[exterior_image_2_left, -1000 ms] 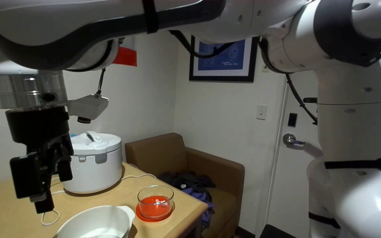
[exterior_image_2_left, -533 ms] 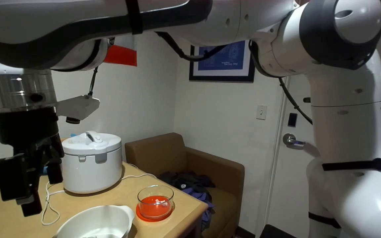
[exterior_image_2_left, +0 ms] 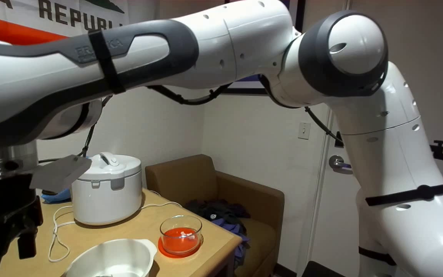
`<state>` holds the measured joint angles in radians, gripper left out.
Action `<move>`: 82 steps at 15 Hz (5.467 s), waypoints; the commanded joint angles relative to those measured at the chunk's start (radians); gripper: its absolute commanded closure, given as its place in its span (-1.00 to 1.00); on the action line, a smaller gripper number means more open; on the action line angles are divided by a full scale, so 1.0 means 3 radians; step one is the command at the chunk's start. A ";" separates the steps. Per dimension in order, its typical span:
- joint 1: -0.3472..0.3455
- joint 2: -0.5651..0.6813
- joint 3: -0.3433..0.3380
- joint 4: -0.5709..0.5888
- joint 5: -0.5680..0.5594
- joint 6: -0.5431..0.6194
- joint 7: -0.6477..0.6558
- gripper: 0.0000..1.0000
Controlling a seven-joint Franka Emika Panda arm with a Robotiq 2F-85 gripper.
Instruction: Cover the bowl with the lid on the table
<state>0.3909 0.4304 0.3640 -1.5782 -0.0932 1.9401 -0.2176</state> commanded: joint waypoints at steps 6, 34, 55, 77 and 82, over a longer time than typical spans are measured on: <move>0.0167 0.0862 -0.0133 0.0845 -0.0061 -0.0004 -0.0103 -1.00; 0.0276 0.1650 -0.0305 0.1385 -0.0068 0.0128 0.0054 -1.00; 0.0216 0.1814 -0.0270 0.1616 -0.0040 0.0138 0.0027 -1.00; 0.0230 0.1659 -0.0254 0.1434 0.0046 0.0248 0.0168 -1.00; 0.0167 0.1664 -0.0258 0.1446 0.0048 0.0275 0.0156 -1.00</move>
<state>0.4549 0.9523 0.2870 -1.1135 -0.0901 2.0005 -0.1883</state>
